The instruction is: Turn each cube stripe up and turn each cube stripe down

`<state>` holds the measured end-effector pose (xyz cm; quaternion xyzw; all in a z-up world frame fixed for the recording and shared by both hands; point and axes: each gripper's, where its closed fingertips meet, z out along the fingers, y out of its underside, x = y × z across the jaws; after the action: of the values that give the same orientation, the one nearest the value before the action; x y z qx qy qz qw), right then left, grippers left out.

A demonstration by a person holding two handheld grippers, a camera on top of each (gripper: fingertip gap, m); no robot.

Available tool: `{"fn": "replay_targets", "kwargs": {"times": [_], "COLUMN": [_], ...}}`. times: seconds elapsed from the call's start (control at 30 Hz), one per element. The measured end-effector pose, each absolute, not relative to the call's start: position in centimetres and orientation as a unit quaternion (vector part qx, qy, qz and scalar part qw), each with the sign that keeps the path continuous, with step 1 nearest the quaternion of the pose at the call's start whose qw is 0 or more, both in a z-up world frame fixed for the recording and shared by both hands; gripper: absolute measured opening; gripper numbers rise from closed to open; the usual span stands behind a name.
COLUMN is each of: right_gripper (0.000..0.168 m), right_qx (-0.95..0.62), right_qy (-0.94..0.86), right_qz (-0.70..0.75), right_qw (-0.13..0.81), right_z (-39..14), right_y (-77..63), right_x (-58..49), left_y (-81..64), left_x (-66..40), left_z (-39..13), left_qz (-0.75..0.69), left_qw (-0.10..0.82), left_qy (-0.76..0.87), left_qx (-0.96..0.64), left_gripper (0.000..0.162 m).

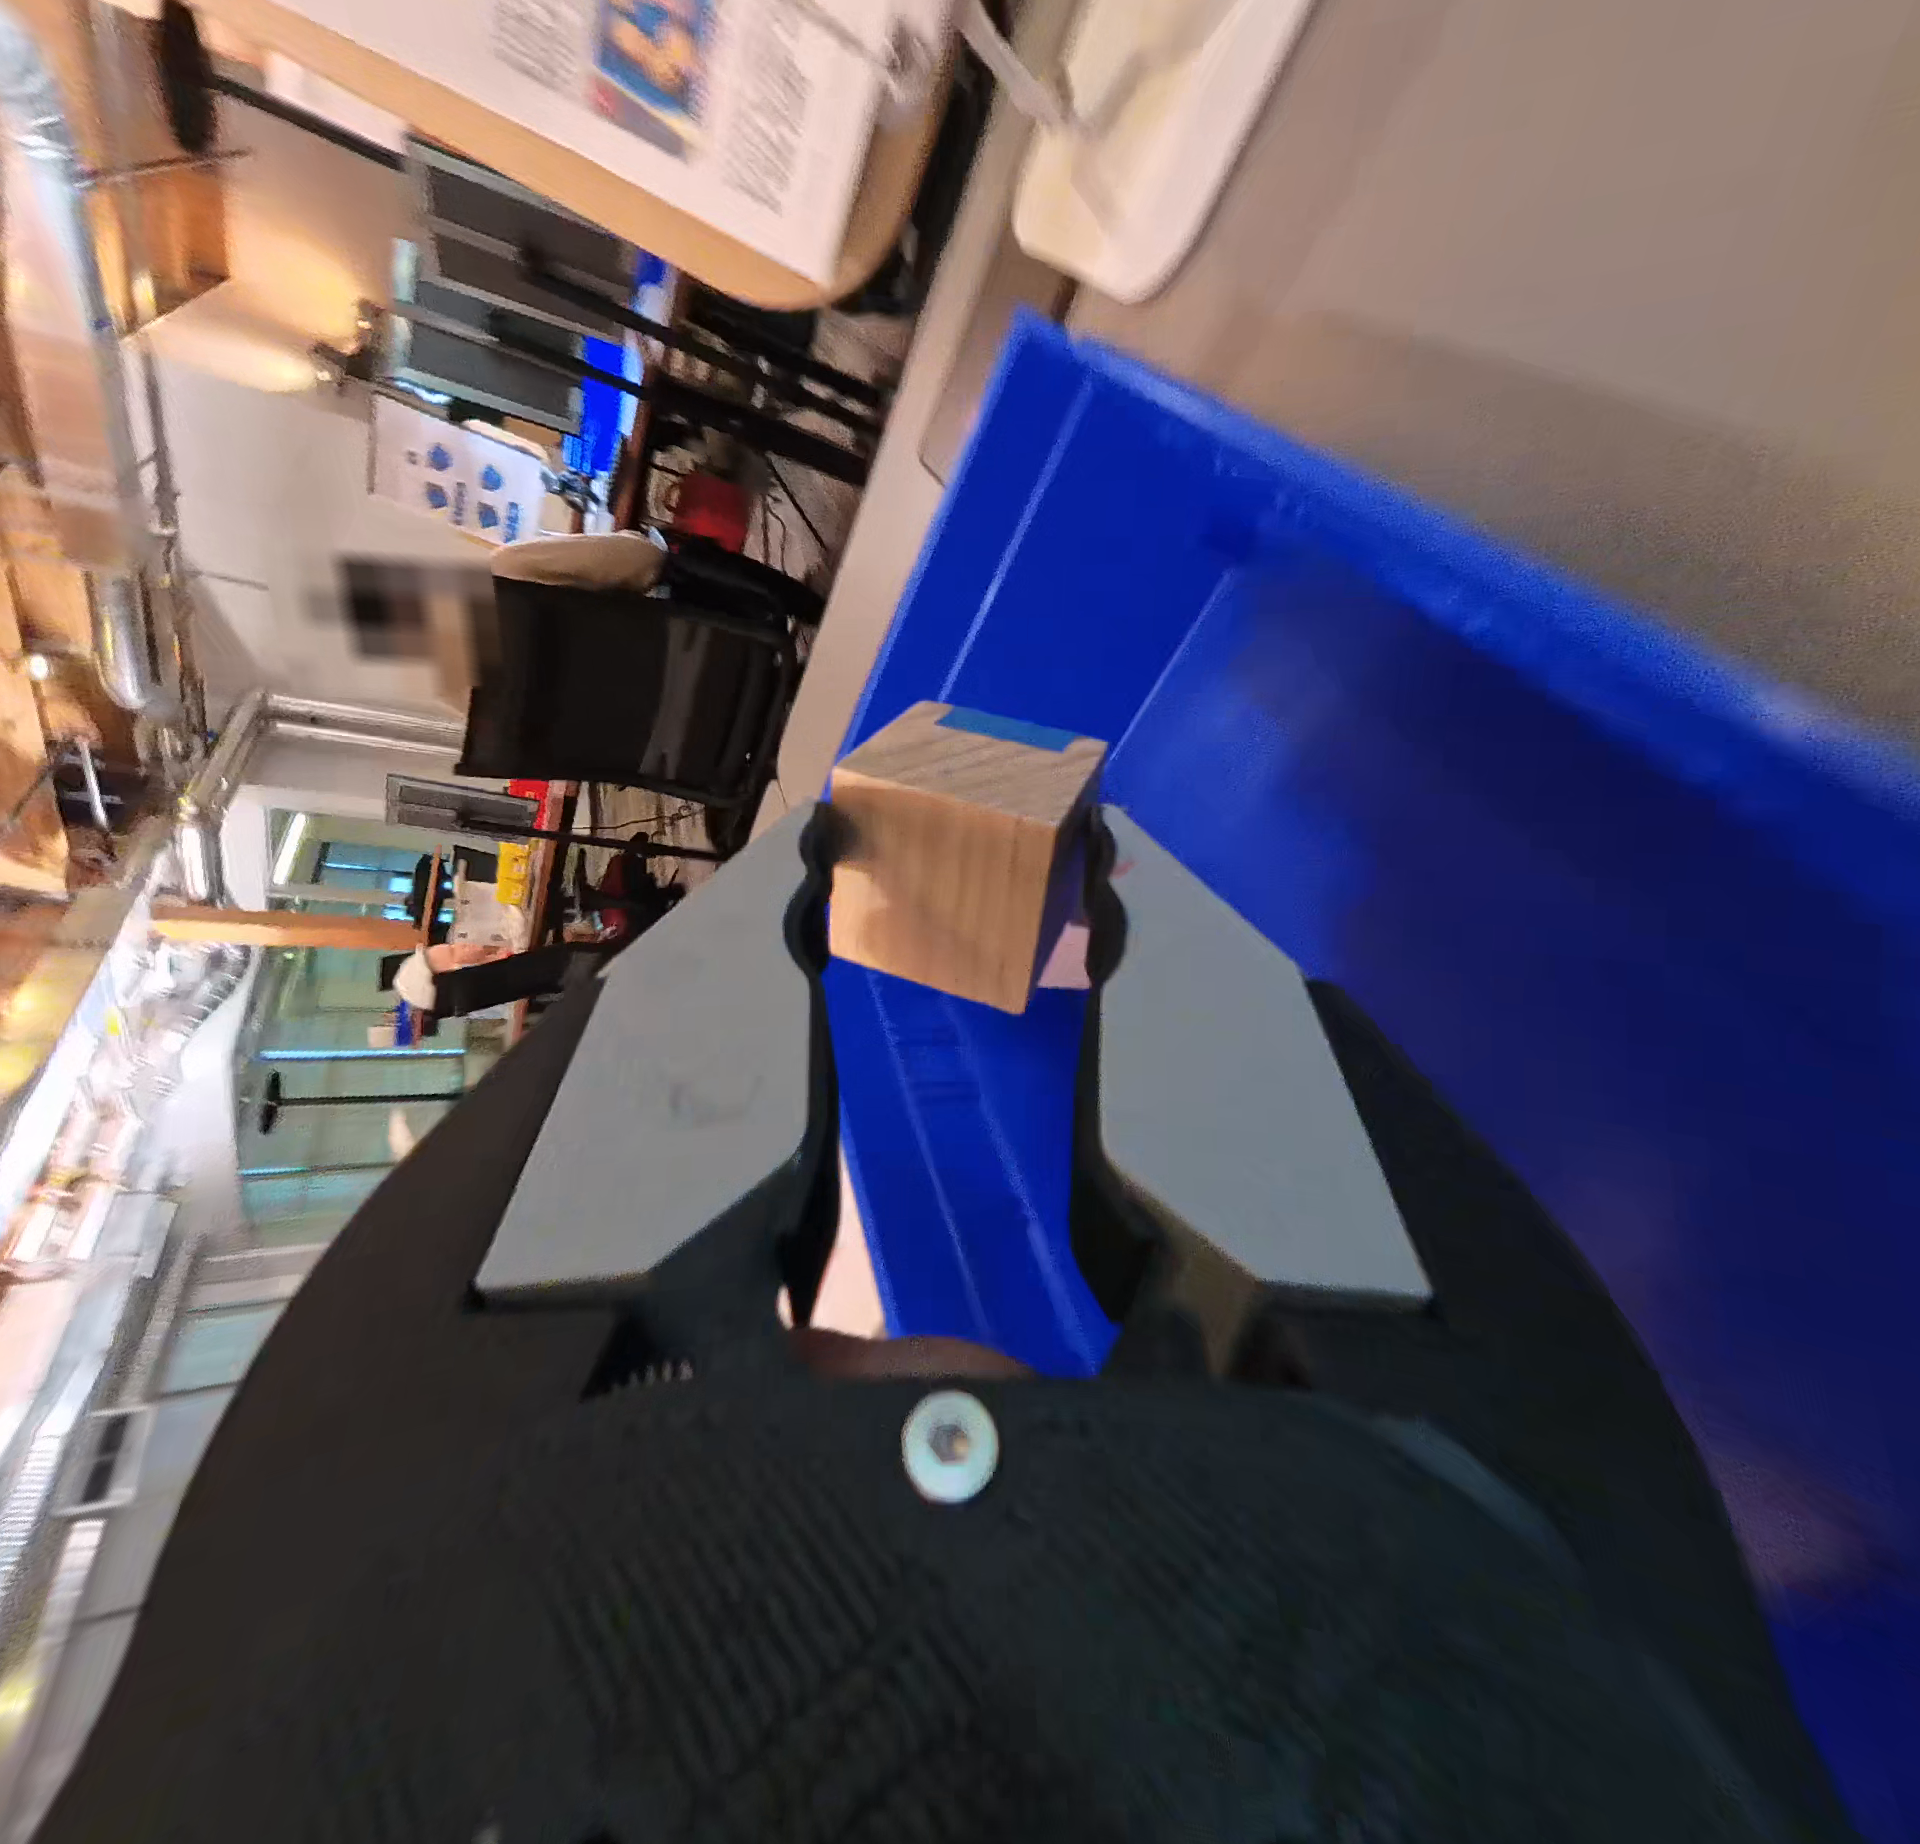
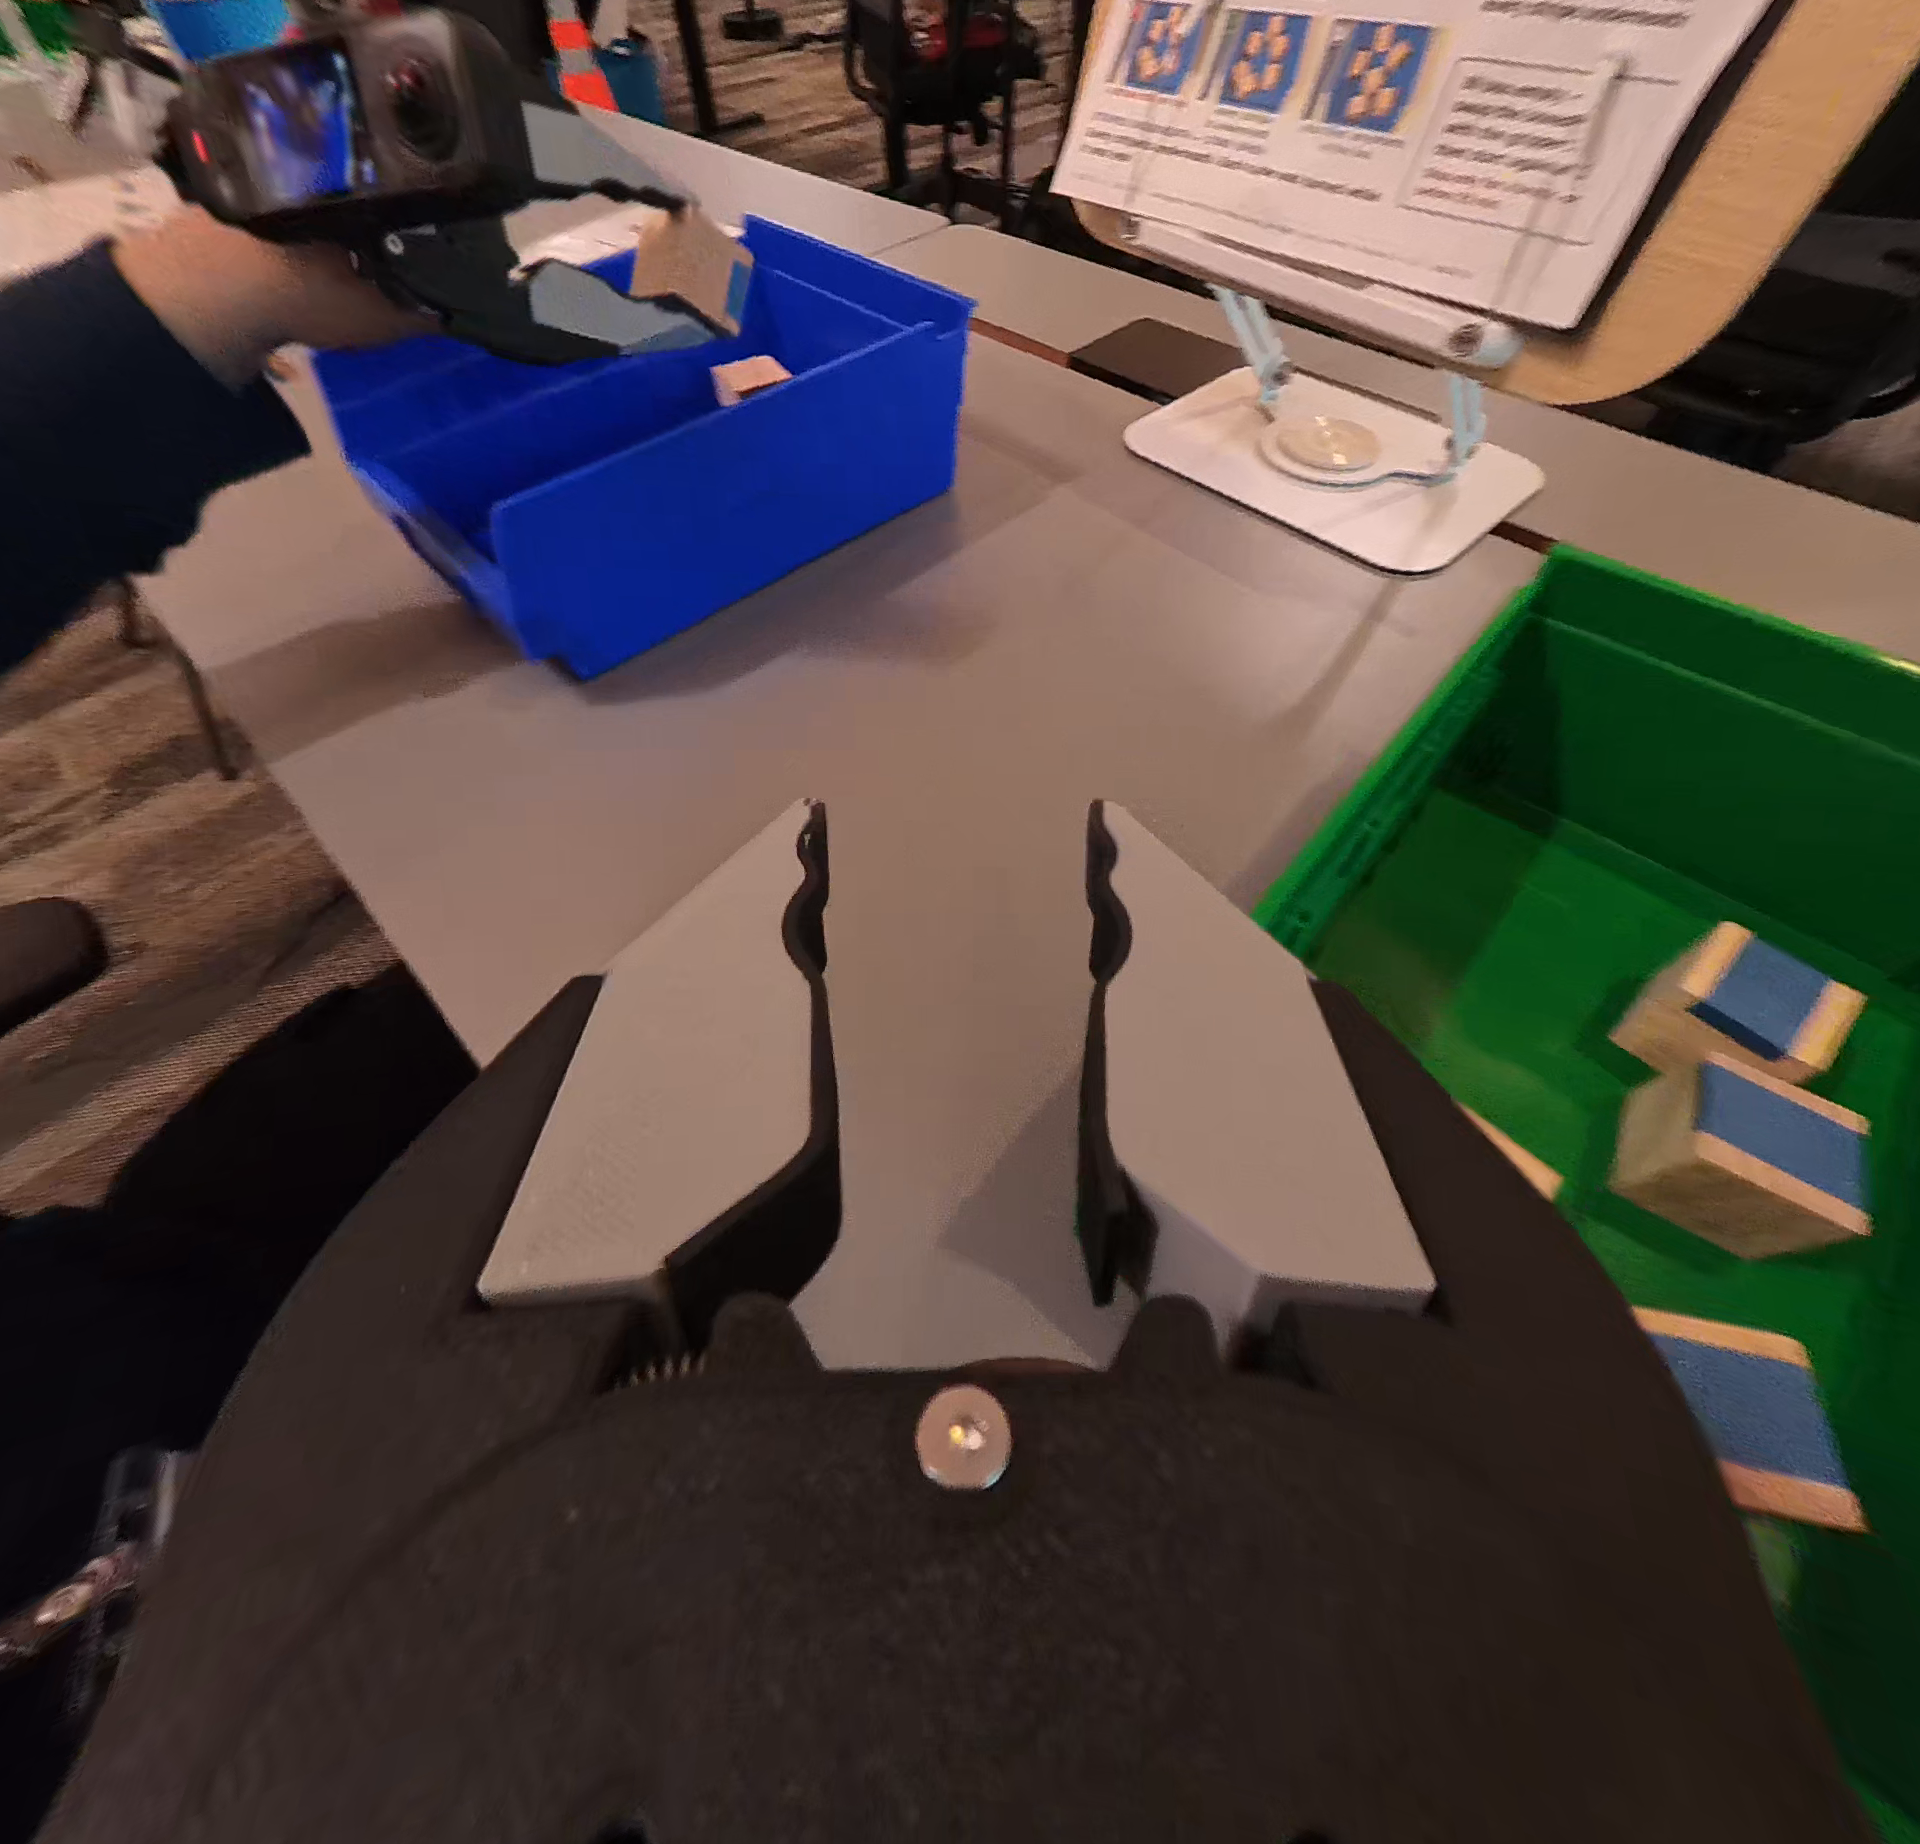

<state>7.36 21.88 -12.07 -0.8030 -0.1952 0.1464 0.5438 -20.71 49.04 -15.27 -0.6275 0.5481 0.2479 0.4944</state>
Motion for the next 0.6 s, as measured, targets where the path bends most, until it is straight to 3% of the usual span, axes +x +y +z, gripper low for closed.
{"fn": "replay_targets", "kwargs": {"times": [0.2,0.6], "right_gripper": [0.047,0.048], "right_qx": [-0.793,-0.795], "right_qy": [-0.209,-0.239], "right_qz": [0.209,0.223], "right_qw": [0.533,0.512], "right_z": [-12.0,-12.9], "right_y": [20.9,20.2], "right_x": [4.4,1.5], "left_y": [40.1,34.6], "left_x": [-18.2,-16.7], "left_z": [-11.8,-10.4], "left_qz": [0.155,0.118], "left_qw": [0.595,0.623], "left_qy": [0.489,0.5], "left_qx": [-0.618,-0.59], "left_gripper": [0.048,0.047]}}
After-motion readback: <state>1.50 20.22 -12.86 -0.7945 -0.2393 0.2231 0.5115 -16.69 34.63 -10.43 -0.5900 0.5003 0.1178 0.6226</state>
